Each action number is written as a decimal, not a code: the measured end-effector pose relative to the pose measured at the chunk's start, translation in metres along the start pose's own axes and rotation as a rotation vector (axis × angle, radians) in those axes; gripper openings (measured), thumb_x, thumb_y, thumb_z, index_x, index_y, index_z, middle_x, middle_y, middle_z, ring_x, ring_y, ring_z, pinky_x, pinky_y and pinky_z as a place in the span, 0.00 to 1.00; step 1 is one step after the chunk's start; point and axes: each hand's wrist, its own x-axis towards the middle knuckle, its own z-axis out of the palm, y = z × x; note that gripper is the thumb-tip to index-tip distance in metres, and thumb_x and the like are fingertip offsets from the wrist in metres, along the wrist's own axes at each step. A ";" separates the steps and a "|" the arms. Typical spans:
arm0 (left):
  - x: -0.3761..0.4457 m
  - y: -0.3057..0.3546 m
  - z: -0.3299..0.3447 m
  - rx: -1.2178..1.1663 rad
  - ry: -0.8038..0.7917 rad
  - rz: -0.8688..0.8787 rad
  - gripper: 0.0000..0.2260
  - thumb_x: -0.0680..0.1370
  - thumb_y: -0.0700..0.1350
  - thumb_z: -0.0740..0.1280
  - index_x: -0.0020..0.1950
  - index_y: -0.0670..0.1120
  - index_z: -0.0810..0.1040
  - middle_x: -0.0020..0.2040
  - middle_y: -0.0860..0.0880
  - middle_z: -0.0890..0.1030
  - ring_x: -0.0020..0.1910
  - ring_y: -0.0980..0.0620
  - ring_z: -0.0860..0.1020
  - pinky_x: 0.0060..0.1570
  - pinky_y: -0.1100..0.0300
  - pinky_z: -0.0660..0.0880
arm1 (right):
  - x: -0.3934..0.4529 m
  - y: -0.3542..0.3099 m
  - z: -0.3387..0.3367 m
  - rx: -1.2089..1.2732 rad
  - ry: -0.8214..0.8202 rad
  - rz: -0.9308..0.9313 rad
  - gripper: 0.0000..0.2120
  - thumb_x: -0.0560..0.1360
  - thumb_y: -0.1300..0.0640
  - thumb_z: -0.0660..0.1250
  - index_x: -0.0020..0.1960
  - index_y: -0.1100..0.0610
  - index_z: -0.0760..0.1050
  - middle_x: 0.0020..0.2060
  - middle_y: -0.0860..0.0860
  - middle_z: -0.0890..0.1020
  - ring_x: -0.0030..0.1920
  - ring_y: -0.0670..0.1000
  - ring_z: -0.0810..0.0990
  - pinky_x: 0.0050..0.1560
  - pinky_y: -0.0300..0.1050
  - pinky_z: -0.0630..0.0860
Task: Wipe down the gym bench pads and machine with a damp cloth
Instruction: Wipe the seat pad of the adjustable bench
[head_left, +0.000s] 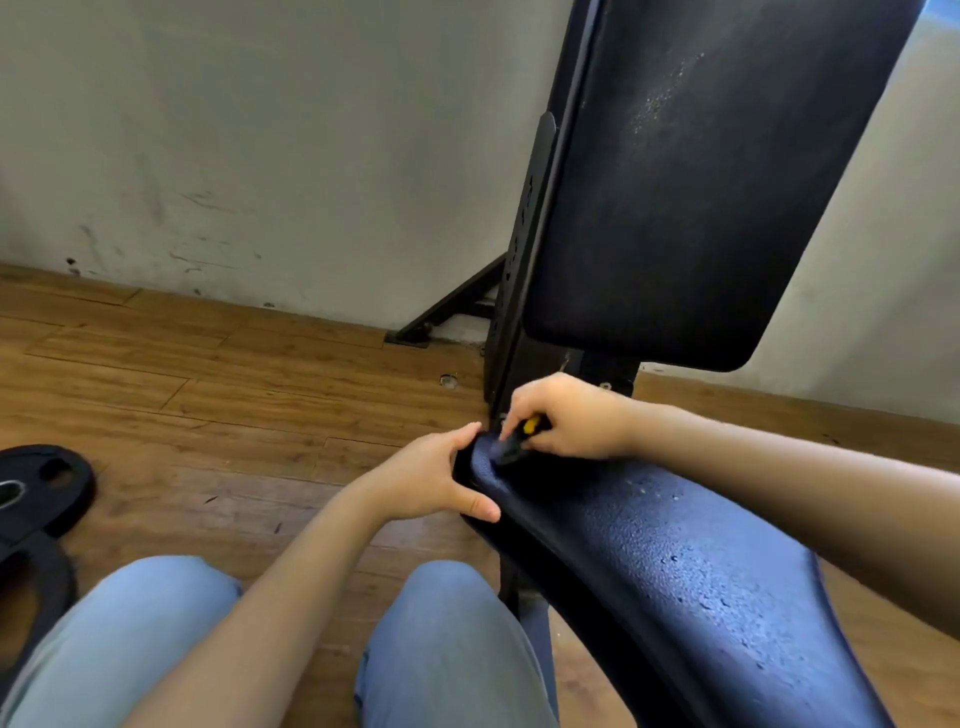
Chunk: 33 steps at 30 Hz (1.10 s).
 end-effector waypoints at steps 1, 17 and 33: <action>-0.001 0.000 0.000 -0.015 0.001 -0.002 0.42 0.69 0.43 0.76 0.77 0.46 0.56 0.70 0.55 0.65 0.72 0.54 0.62 0.62 0.70 0.62 | 0.013 0.001 0.002 0.006 0.056 0.045 0.11 0.70 0.65 0.69 0.51 0.58 0.82 0.48 0.53 0.82 0.52 0.51 0.78 0.56 0.40 0.71; -0.003 -0.007 0.005 0.002 0.063 -0.020 0.44 0.68 0.49 0.77 0.77 0.47 0.55 0.74 0.52 0.64 0.73 0.53 0.61 0.70 0.60 0.61 | 0.023 -0.001 0.010 -0.048 0.166 0.117 0.10 0.71 0.65 0.66 0.49 0.58 0.82 0.48 0.53 0.82 0.51 0.52 0.78 0.55 0.42 0.72; -0.001 -0.007 0.004 -0.005 0.032 -0.004 0.40 0.68 0.47 0.76 0.76 0.48 0.59 0.69 0.55 0.68 0.71 0.54 0.65 0.66 0.63 0.63 | 0.017 -0.010 0.009 -0.068 0.143 0.160 0.10 0.71 0.63 0.65 0.50 0.57 0.82 0.47 0.54 0.83 0.51 0.54 0.78 0.56 0.47 0.73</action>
